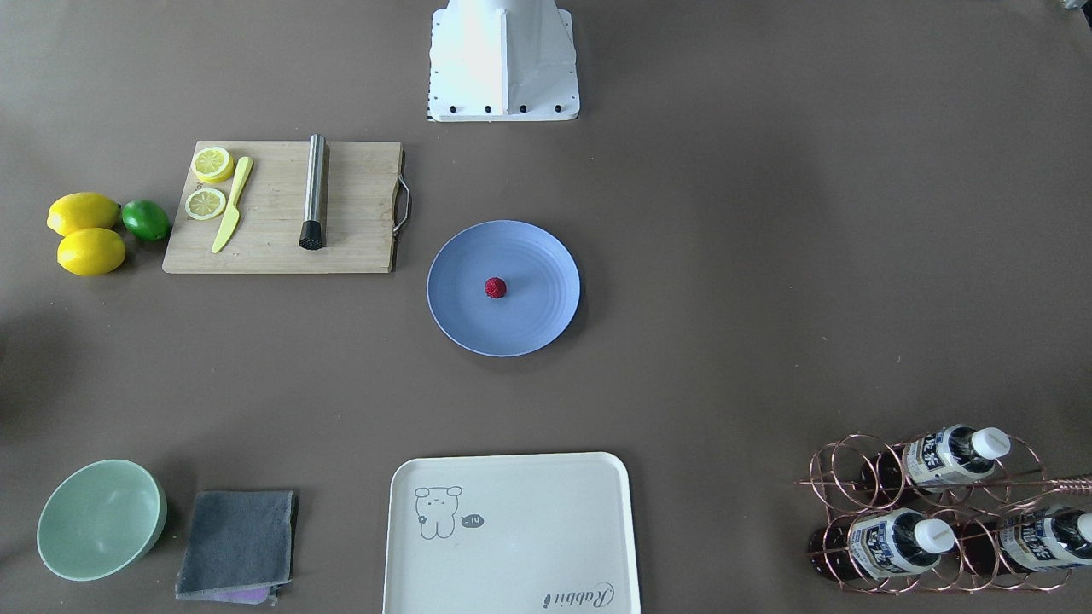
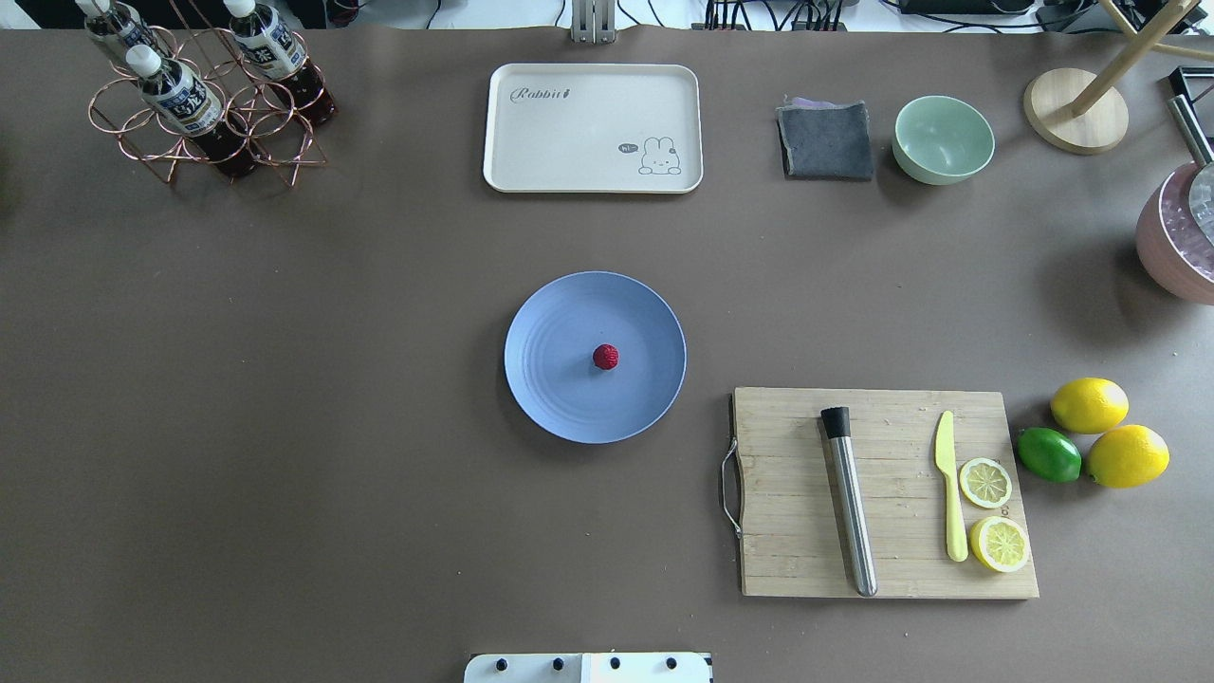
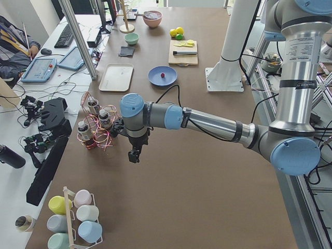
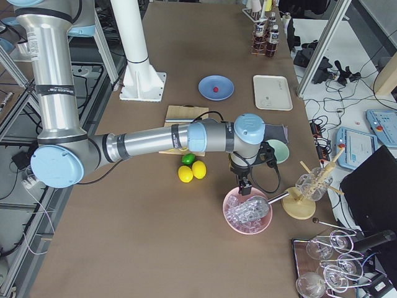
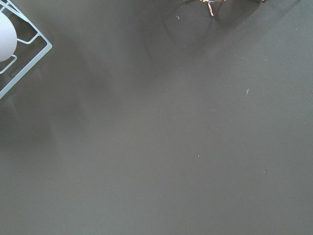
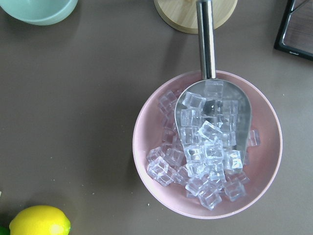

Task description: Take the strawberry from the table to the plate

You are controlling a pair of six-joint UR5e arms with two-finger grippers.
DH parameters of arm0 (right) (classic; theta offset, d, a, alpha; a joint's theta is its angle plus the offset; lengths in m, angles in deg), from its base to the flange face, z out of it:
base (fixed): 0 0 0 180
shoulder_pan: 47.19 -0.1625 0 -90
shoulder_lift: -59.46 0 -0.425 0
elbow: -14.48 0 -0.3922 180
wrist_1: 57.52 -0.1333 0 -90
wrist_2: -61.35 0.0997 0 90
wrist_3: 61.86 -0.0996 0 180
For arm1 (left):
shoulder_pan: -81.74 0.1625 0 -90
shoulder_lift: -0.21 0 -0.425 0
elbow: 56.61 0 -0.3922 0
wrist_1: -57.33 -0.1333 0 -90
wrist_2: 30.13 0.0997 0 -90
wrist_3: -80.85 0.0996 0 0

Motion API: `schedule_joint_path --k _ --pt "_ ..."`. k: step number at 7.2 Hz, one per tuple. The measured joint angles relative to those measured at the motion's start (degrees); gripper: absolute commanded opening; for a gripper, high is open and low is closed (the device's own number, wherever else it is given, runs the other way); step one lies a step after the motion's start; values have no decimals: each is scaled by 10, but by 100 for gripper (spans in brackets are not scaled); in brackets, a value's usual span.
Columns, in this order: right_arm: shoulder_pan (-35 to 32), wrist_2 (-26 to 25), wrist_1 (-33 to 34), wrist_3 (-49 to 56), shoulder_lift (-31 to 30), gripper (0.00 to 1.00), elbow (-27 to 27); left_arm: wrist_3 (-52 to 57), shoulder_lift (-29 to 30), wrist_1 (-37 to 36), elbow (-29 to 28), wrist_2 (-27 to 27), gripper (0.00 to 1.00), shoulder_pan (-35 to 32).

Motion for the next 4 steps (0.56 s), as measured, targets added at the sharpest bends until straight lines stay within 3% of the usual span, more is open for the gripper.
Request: schedule_joint_path --k 4 --pt "-23 -6 3 18 -20 100 7 2 -10 -1 -24 -14 97 -16"
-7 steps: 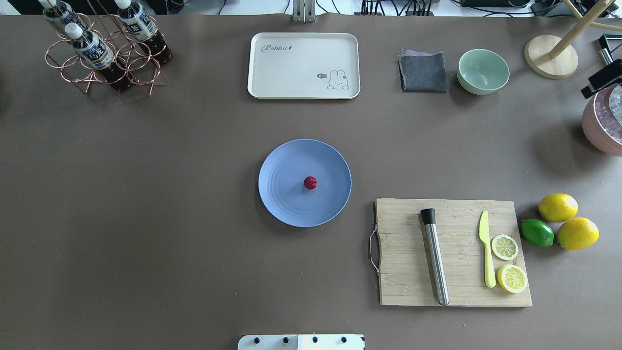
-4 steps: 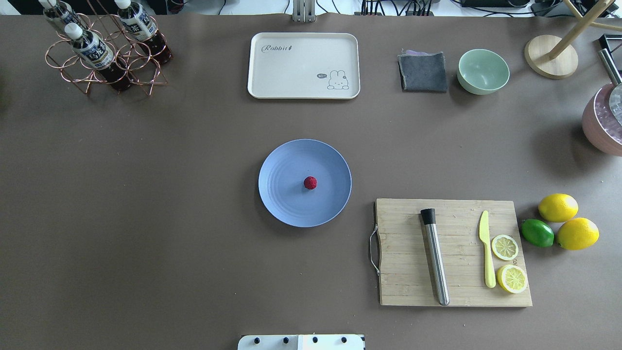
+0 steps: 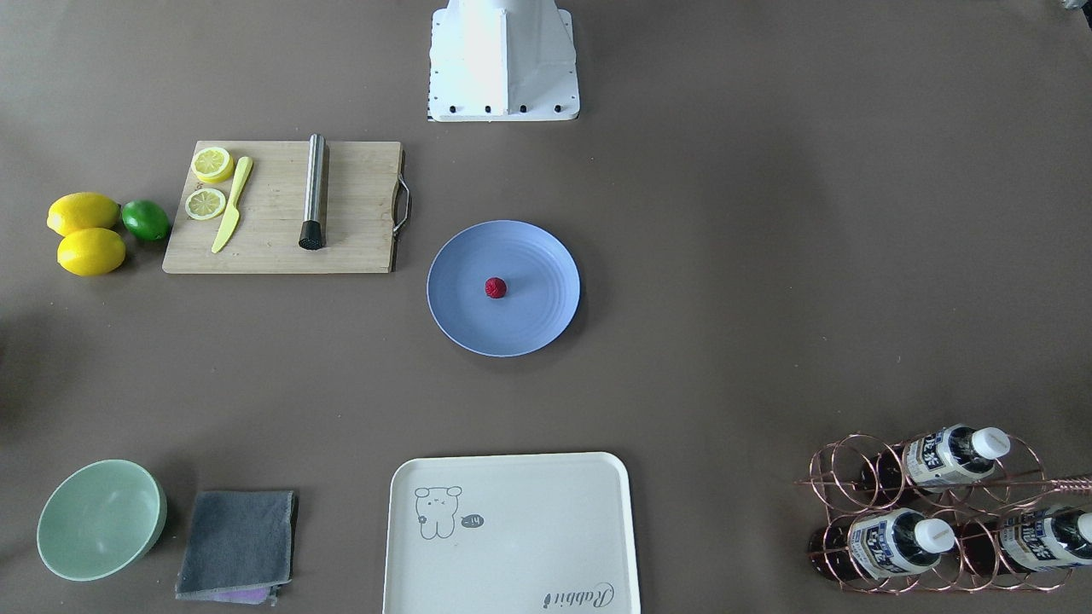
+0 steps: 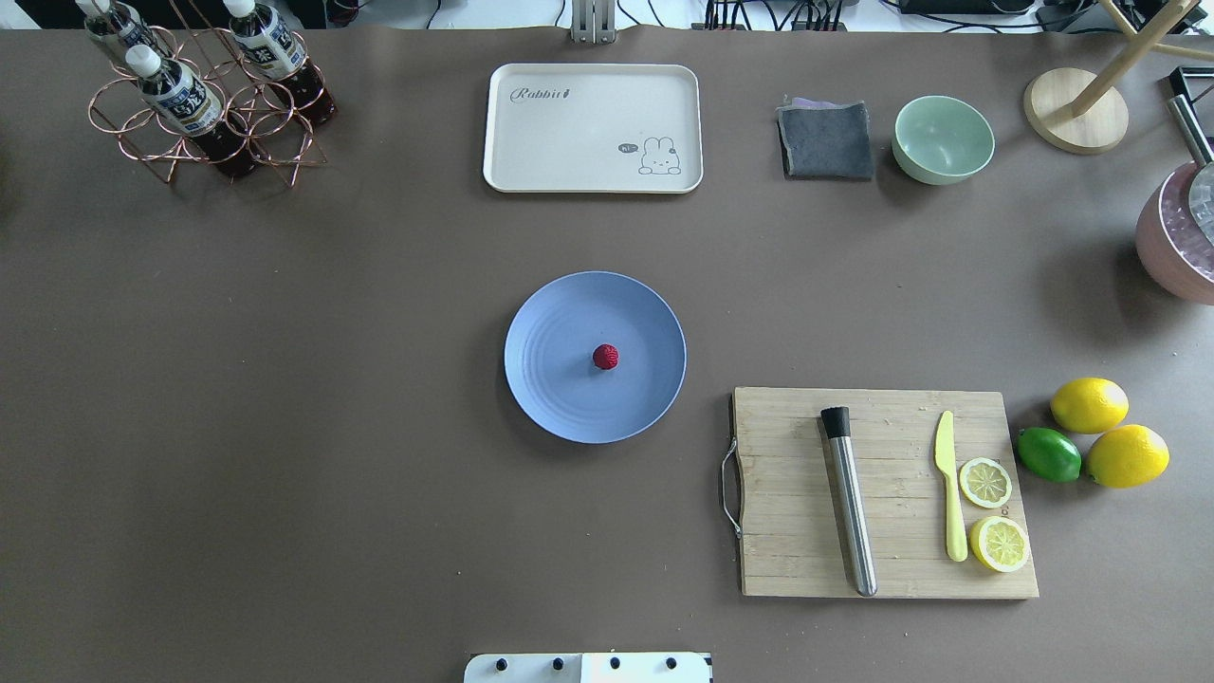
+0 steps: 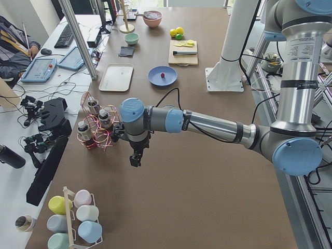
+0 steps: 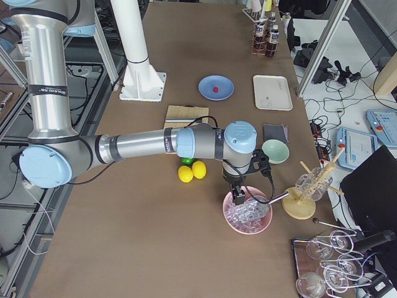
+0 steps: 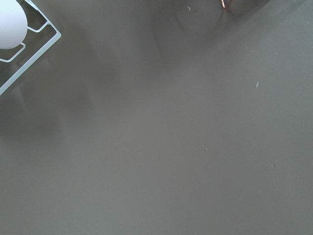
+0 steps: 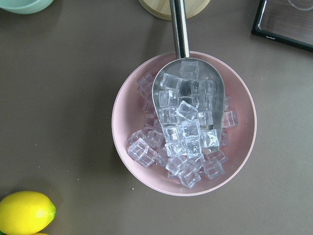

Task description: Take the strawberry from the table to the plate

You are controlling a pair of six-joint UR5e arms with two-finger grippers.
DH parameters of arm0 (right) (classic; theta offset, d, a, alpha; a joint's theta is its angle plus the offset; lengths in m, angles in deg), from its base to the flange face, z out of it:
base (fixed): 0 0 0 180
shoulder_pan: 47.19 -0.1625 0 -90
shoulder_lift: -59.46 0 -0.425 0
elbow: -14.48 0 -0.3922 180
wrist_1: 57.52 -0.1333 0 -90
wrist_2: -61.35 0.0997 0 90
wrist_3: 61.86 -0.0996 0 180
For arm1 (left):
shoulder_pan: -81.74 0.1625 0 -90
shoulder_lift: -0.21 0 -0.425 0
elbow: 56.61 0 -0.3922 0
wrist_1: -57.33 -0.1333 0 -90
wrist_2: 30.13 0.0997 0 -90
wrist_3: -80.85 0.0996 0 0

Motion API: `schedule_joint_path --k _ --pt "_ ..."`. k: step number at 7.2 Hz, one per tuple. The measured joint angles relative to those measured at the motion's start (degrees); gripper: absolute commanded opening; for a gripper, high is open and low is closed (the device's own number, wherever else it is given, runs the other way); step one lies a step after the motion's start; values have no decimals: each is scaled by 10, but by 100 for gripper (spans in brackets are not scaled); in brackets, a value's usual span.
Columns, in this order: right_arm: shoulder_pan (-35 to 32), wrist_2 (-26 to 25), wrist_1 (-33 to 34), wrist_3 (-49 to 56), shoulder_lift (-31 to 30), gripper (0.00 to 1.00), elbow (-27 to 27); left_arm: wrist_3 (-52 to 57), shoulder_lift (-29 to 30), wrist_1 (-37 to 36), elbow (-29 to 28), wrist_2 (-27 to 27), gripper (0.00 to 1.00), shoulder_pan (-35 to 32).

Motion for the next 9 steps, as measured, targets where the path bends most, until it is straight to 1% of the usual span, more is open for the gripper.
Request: schedule_joint_path --k 2,3,6,9 --pt "1 -1 0 0 -2 100 0 13 -20 0 -15 -29 97 -39" --pt "1 -1 0 -1 -2 100 0 19 -29 1 -17 -33 97 -48" --pt "3 -2 0 -4 -3 100 1 17 -50 1 -14 -33 97 -58" --pt "5 -3 0 -7 -3 100 2 -4 -78 7 10 -24 97 -62"
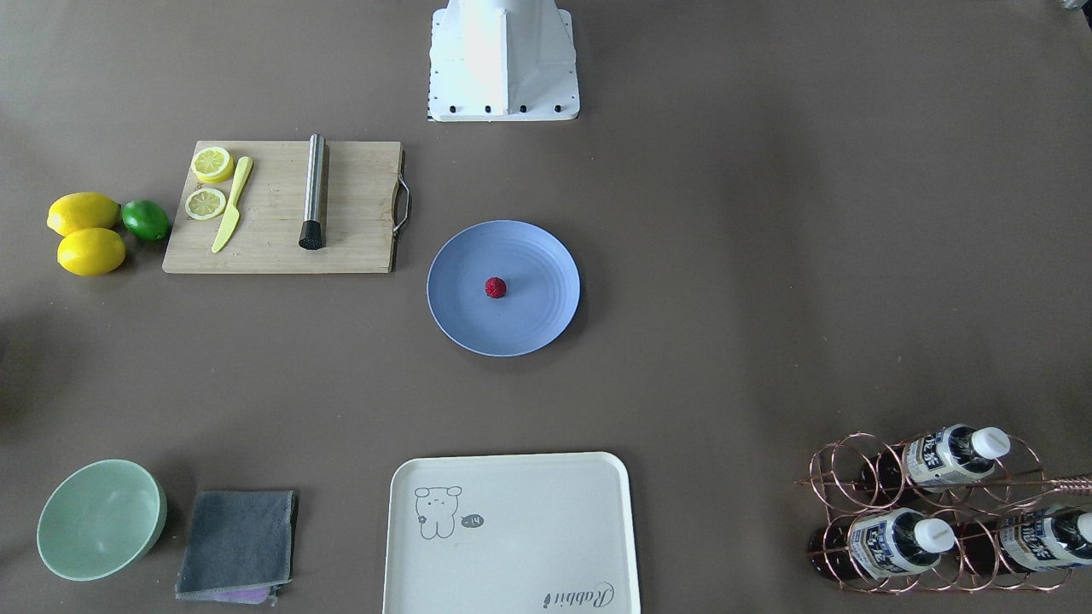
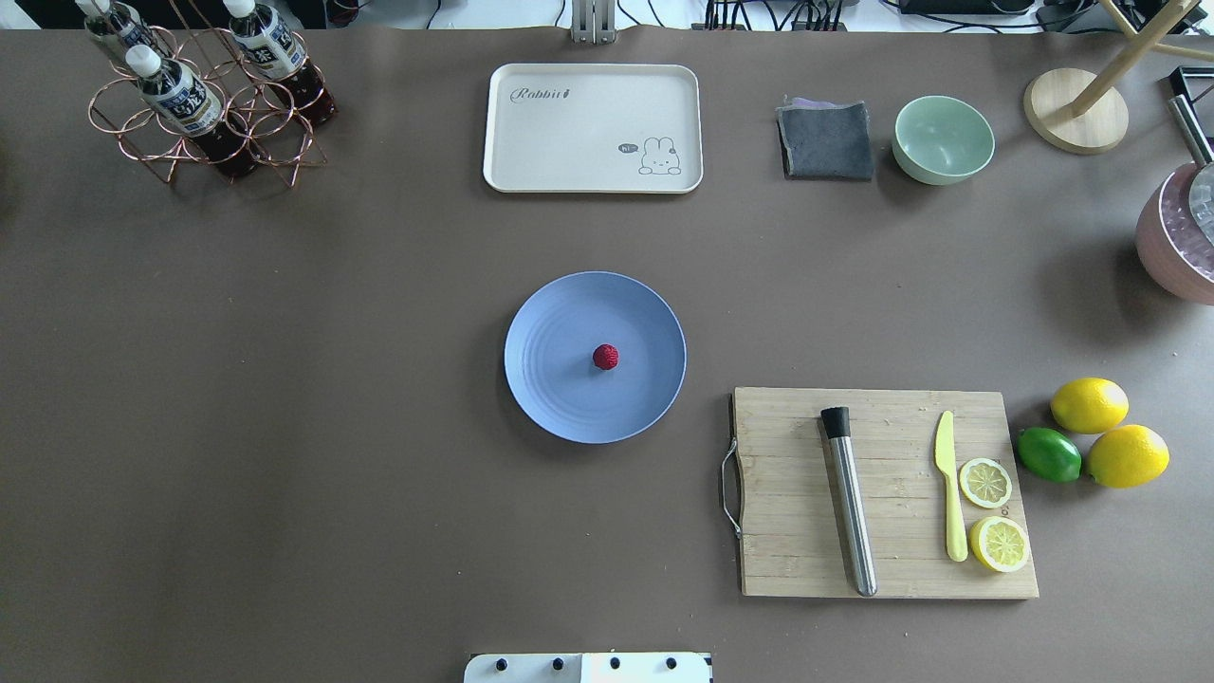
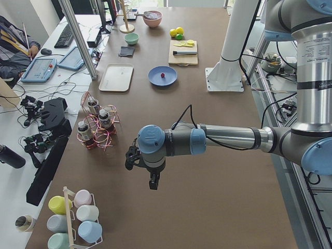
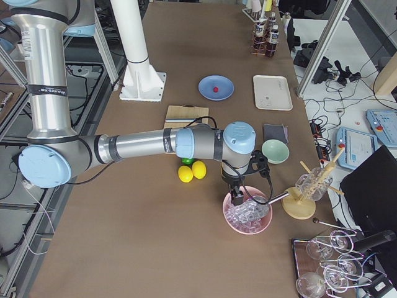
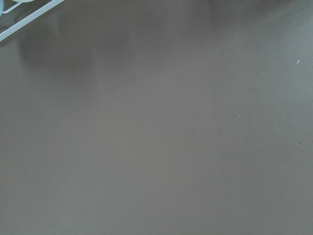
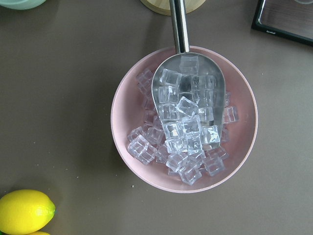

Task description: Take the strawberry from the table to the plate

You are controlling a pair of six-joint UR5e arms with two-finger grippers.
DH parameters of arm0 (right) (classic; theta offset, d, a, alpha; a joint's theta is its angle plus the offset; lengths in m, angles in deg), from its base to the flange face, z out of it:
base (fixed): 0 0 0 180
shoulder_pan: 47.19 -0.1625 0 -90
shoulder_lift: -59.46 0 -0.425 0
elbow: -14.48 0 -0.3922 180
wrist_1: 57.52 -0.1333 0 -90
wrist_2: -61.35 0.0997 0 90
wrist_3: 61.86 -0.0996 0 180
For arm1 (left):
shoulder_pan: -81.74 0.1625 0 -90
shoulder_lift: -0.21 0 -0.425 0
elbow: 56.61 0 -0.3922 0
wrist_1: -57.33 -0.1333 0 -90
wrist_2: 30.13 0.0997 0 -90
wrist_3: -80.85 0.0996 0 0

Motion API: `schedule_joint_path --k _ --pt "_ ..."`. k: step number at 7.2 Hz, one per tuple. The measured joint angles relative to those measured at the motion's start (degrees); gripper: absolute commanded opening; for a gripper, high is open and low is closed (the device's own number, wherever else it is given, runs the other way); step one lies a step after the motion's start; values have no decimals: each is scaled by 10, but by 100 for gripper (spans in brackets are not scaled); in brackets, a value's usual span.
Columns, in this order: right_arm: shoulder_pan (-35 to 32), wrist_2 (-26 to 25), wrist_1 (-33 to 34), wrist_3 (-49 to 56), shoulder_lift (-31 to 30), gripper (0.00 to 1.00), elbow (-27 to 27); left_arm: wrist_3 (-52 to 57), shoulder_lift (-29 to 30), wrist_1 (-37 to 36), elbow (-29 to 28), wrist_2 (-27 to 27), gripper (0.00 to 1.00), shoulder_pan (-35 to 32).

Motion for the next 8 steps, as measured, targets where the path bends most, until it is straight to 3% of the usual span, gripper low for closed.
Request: schedule_joint_path --k 8 --pt "4 -11 3 -1 -3 100 4 -2 -28 27 3 0 97 -2"
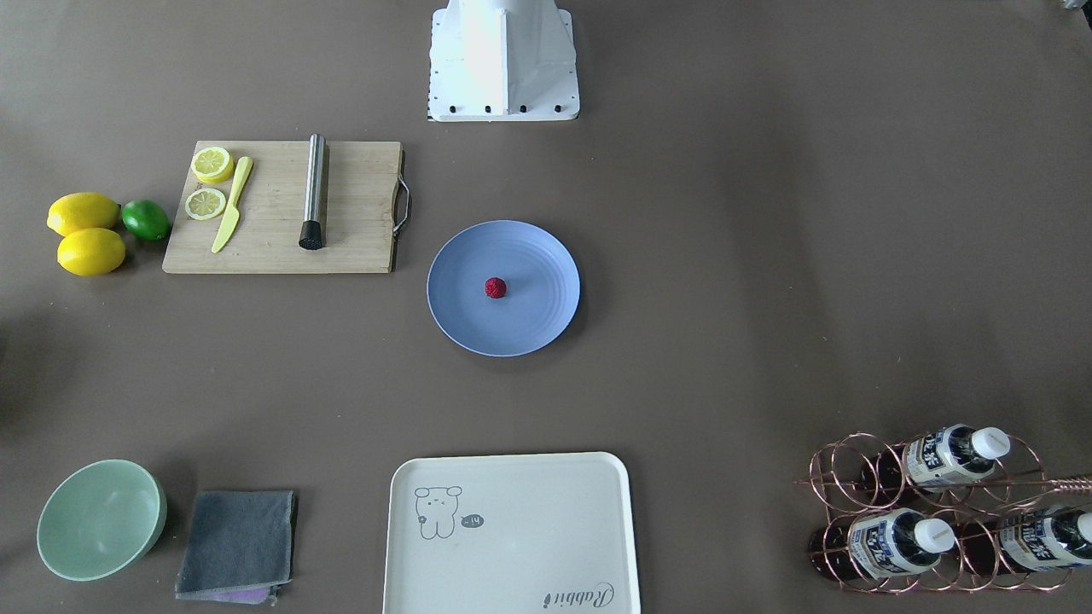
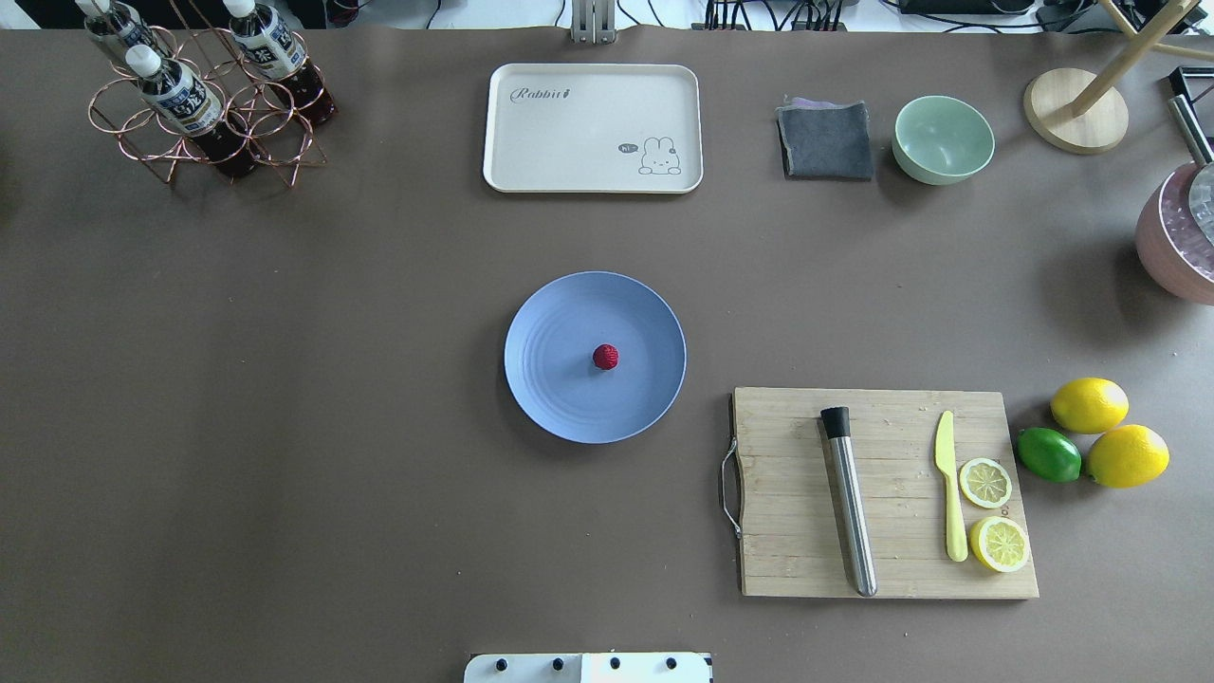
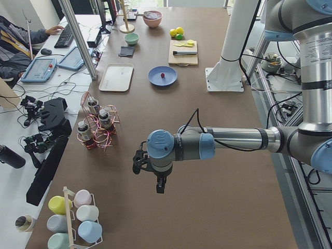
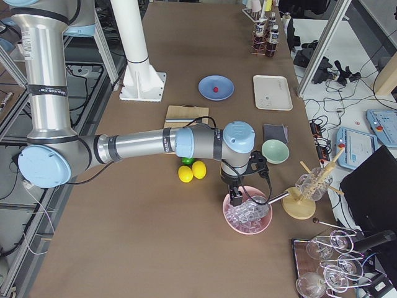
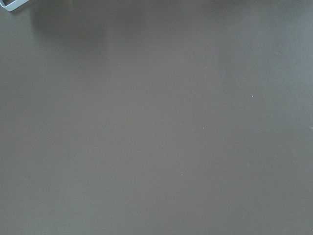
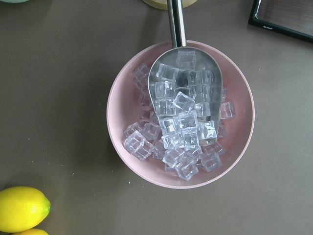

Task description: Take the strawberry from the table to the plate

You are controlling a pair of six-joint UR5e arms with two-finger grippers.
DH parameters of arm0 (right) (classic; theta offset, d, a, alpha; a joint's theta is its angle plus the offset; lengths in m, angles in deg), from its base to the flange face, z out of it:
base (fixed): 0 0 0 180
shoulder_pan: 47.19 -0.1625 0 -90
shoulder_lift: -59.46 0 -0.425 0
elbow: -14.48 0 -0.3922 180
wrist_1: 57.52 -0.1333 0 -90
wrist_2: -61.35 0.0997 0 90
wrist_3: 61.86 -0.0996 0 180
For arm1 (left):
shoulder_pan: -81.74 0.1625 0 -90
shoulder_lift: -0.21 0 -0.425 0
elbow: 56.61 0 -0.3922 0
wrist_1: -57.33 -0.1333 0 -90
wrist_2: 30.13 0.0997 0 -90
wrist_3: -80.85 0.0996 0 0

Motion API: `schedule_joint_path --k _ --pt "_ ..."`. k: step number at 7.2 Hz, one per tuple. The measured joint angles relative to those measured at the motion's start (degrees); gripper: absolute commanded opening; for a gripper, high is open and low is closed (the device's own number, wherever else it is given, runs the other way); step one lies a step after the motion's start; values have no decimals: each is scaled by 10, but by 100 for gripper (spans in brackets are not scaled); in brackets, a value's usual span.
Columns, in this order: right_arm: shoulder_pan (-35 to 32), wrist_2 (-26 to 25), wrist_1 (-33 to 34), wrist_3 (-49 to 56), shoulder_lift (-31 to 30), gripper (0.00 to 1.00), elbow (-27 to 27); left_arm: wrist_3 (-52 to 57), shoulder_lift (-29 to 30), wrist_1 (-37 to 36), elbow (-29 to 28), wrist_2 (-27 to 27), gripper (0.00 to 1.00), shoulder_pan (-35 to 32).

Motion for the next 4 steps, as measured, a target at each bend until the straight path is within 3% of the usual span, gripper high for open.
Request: schedule_joint_path --k 4 --pt "7 -7 1 0 -4 100 0 0 0 1 1 -3 98 0"
